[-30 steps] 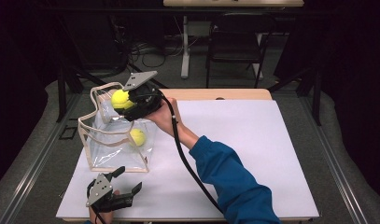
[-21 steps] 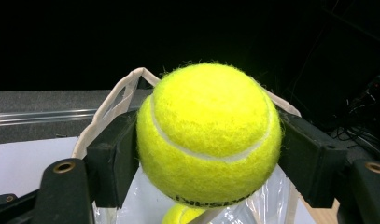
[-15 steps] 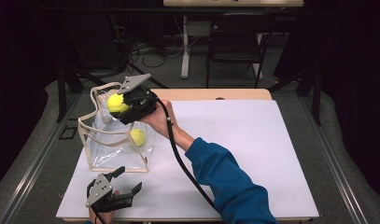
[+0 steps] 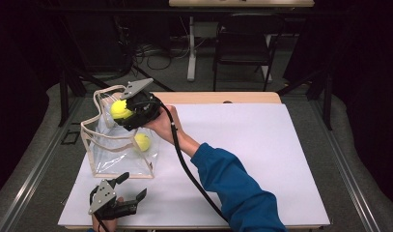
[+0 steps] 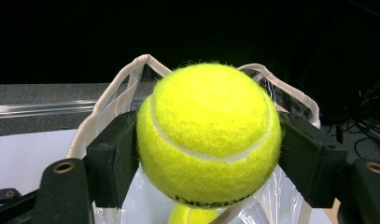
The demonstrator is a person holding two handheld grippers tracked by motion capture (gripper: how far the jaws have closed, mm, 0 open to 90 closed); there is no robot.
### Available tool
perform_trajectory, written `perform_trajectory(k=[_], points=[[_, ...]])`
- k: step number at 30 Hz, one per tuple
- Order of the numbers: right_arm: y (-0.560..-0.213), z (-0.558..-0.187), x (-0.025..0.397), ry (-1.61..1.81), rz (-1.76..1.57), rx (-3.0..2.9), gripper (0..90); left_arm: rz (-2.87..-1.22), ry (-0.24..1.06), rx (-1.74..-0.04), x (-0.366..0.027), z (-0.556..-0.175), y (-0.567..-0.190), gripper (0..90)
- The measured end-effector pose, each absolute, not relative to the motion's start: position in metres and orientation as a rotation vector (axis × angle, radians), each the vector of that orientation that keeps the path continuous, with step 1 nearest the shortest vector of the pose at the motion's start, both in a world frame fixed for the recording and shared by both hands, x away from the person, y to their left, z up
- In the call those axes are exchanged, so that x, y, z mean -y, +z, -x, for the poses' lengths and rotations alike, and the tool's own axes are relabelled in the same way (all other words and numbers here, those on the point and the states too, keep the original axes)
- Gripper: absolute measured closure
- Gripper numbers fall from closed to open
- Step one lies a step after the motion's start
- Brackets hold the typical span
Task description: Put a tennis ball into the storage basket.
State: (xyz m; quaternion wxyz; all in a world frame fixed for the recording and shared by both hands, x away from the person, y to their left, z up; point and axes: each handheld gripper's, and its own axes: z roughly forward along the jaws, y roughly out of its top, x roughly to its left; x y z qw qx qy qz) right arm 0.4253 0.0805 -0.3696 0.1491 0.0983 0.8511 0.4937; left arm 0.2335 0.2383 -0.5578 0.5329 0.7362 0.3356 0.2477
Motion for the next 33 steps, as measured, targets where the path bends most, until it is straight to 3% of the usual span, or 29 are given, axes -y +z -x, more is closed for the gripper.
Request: perform_trajectory(k=[33], points=[[-0.381,-0.429,-0.091,1.370,-0.299,-2.488,25.3,-1.756,0.590,-0.802,-0.239,-0.233,-0.557,16.0]])
